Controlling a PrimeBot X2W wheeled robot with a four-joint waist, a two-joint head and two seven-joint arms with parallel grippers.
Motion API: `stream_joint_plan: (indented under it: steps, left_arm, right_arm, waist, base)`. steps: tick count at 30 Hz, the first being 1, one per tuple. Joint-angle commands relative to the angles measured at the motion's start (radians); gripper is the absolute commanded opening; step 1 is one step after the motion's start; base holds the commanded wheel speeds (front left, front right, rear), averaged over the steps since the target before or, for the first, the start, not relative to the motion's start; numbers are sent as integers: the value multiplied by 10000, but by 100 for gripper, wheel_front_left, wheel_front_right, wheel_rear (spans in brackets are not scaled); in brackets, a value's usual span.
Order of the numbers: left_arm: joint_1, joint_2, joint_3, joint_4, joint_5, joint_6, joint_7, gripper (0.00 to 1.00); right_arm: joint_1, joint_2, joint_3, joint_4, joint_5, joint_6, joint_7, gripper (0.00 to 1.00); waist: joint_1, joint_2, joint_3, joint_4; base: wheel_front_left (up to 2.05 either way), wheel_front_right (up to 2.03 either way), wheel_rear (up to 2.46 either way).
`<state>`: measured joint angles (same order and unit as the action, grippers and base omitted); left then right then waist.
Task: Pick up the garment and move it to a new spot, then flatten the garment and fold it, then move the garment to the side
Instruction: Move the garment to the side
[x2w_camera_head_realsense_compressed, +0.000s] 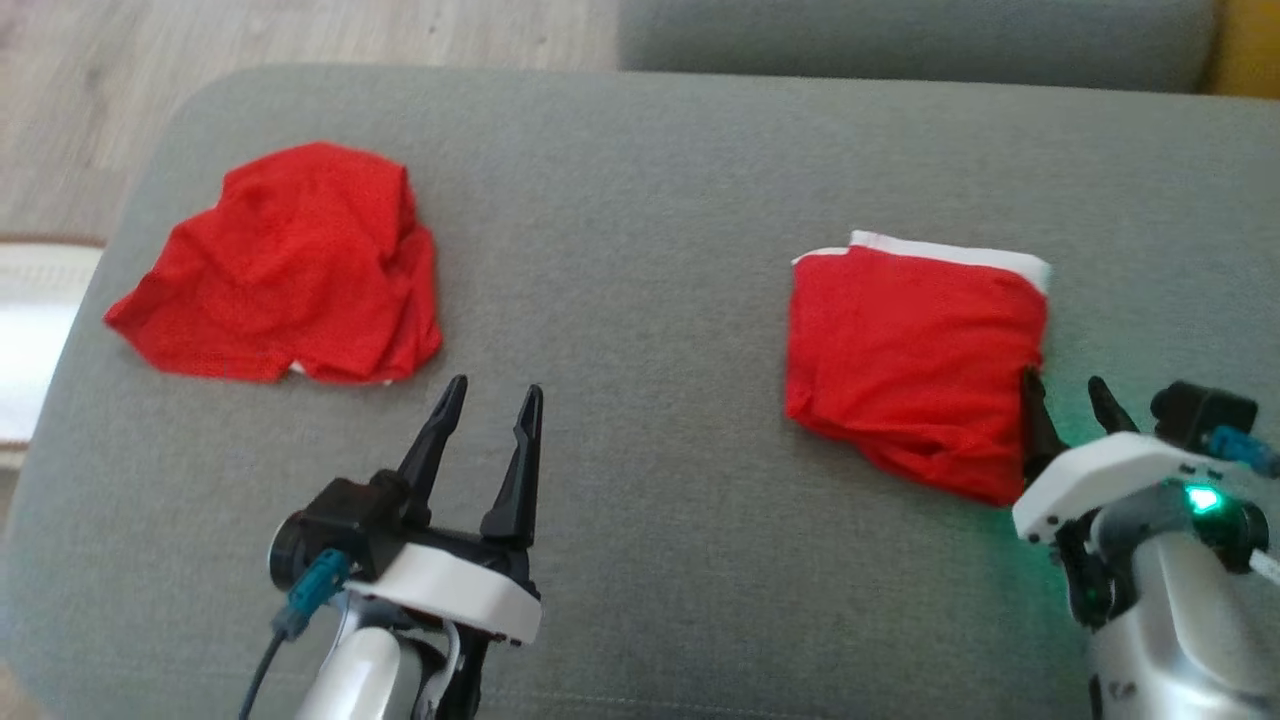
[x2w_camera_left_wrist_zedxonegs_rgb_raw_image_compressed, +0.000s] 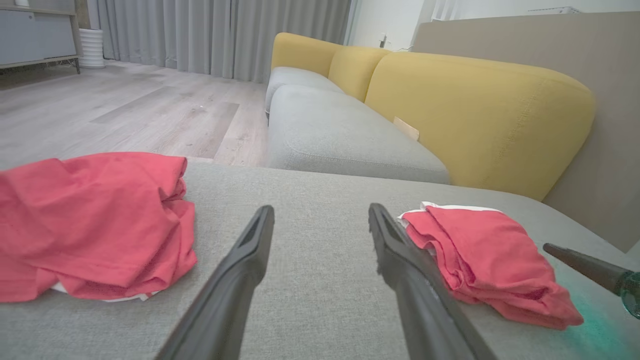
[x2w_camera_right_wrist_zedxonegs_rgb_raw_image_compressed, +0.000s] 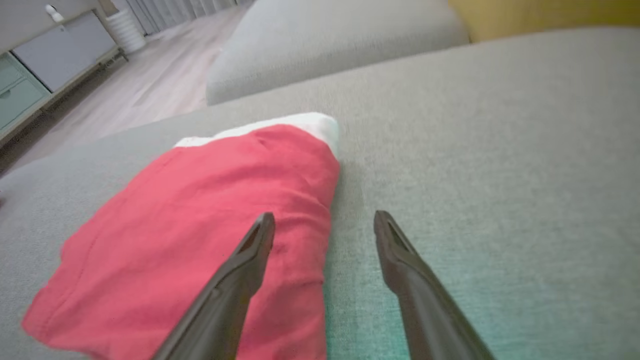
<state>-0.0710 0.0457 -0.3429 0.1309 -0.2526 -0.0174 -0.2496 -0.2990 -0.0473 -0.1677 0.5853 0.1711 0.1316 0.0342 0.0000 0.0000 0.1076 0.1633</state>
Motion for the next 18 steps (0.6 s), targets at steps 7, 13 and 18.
stream_joint_plan:
  steps: [7,13,18]
  left_arm:
    - [-599,45,197,-303,-158,106,-122,100]
    - [-701,45,198,-333,-208,173,-122,100]
    - [-728,45,187,-351,-212,170,-122,100]
  right_arm:
    - [-1344,-30,-303,1176,709,-9,959,100]
    - [-1640,-205,303,1858,-91,-9,963,3]
    - [-1880,-720,1378,1983,-747,-9,538,0]
  waist:
    - [0,0,463,513]
    - [0,0,563,469]
    - [0,0,531,131]
  base:
    - [0,0,0]
    - [0,0,0]
    - [0,0,0]
